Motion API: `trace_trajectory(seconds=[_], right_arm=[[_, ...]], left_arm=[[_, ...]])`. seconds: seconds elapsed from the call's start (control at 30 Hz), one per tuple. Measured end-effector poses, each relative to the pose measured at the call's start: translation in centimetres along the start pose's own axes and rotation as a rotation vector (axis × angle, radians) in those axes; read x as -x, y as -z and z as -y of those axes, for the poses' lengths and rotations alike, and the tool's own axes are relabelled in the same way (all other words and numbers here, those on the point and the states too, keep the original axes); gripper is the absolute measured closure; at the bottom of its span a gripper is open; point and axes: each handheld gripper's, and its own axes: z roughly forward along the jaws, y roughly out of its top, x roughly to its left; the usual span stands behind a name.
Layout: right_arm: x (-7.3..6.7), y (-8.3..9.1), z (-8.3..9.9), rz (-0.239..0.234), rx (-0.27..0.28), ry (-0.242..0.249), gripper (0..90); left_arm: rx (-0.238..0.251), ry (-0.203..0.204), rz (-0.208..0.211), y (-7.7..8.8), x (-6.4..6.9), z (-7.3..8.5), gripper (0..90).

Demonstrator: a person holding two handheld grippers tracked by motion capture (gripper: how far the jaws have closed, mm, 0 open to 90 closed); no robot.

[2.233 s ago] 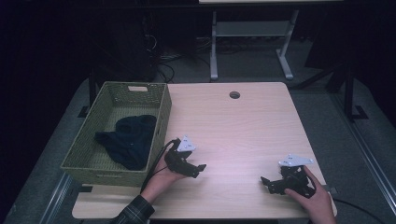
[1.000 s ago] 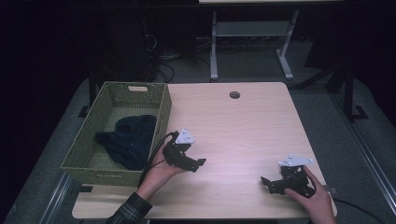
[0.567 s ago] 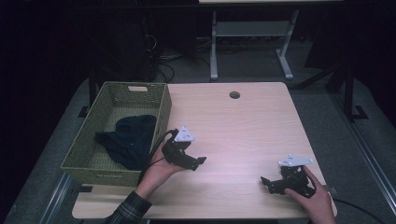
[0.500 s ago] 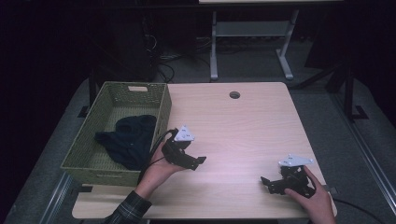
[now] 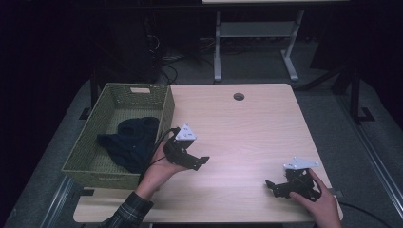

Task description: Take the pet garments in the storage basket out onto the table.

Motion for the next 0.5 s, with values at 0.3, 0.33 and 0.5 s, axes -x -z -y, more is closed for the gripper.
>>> trace_trajectory(seconds=[0.3,0.33,0.5], right_arm=[[0.0,0.0,0.0,0.0,0.001,0.0,0.0],[0.0,0.0,0.0,0.0,0.001,0.0,0.0],[0.0,0.0,0.0,0.0,0.001,0.0,0.0]], left_arm=[[0.022,0.009,-0.002,1.0,-0.8,-0.6,13.9],[0.024,0.01,-0.001,1.1,-0.9,-0.7,13.9],[0.035,0.021,-0.003,1.5,-1.4,-1.1,13.9]])
